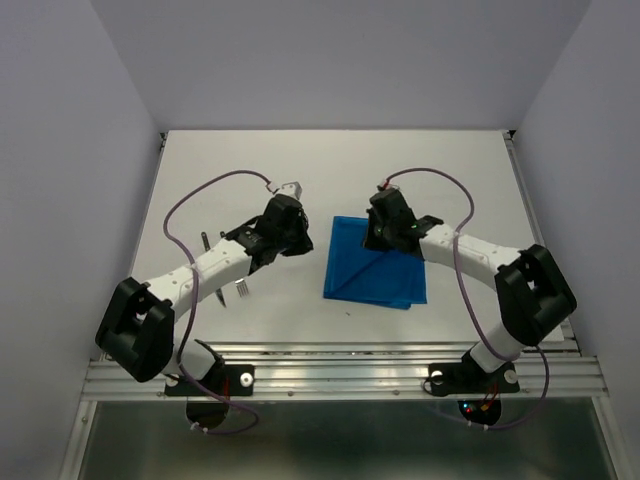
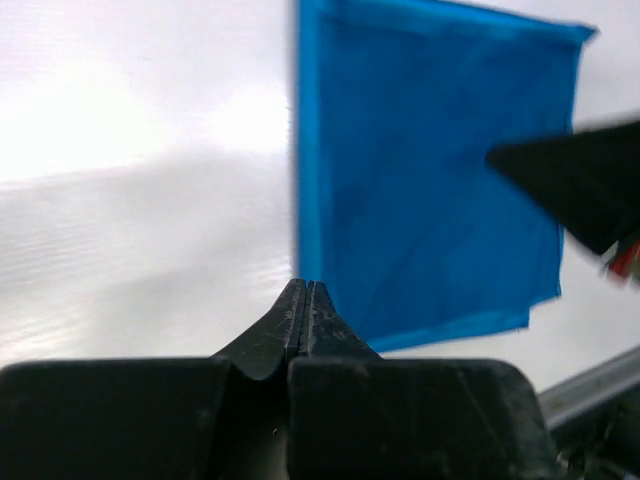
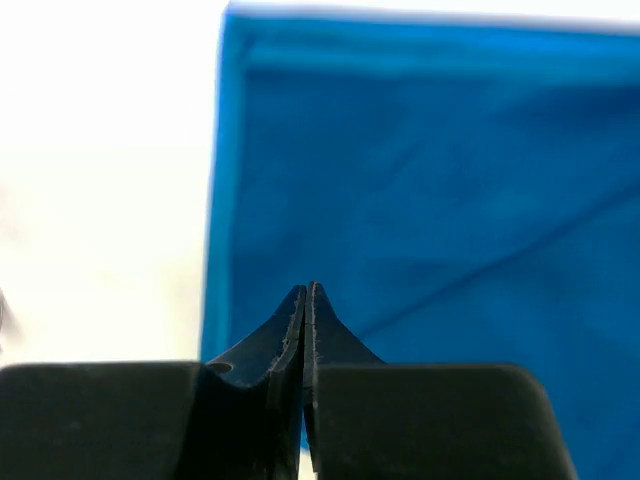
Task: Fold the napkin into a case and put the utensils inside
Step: Move the upper triangle-folded napkin to the center of the board.
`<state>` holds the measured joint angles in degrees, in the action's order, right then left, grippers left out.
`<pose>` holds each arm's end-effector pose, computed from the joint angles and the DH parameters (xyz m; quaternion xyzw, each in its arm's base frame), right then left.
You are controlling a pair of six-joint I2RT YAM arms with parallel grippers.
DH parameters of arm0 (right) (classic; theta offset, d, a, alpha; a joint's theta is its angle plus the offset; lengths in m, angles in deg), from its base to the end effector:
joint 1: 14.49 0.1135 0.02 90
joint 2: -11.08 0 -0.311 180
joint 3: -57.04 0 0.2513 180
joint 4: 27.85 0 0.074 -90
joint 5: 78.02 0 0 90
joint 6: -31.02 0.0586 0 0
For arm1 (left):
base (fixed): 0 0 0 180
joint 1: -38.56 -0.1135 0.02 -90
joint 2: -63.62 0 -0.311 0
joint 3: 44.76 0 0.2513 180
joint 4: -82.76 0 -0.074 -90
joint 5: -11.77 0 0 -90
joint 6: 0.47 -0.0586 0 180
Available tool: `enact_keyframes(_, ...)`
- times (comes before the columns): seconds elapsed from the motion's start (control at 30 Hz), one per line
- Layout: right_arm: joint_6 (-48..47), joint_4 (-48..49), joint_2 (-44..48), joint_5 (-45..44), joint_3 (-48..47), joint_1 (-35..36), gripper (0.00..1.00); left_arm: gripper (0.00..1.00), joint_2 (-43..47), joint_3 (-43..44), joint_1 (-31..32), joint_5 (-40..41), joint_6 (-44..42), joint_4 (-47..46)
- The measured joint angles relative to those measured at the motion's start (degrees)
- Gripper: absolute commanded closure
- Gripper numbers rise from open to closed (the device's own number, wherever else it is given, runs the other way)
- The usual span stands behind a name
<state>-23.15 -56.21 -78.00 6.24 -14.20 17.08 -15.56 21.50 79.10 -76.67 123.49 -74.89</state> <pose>0.2977 0.1760 0.2520 0.0531 0.9253 0.1680 0.3357 0.2403 -0.2034 0.2862 0.0447 0.8869 -0.2686 0.3732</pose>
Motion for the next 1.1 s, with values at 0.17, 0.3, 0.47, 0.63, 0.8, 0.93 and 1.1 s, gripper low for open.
enact_keyframes(0.17,1.4,-0.33,-5.57,-0.24,-1.16,10.01,0.98,1.0,0.5,0.07,-7.28,1.27,-0.09,2.62)
enact_keyframes(0.3,3.43,-0.2,-8.98,0.02,-1.16,15.98,0.98,1.0,1.49,-0.37,-8.44,1.2,-0.02,3.15)
enact_keyframes(0.47,4.72,0.79,-14.21,-0.15,-3.69,16.44,0.98,1.0,1.05,-0.37,-9.53,0.48,0.98,3.43)
enact_keyframes(0.63,4.87,1.73,-13.66,-0.24,-2.45,16.17,0.97,1.0,2.21,-0.42,-10.25,0.7,2.67,3.26)
enact_keyframes(0.8,4.85,1.53,-9.14,-0.28,2.95,16.17,0.98,1.0,5.07,-0.28,-10.56,0.68,2.97,2.6)
enact_keyframes(0.93,4.26,-0.66,-4.96,-0.83,6.64,16.17,0.94,0.87,3.85,-0.28,-10.64,-0.13,2.95,2.36)
enact_keyframes(1.1,3.08,-7.37,2.8,-2.75,8.39,16.5,0.87,0.65,-2.69,0.57,-10.64,-3.23,3.28,1.7)
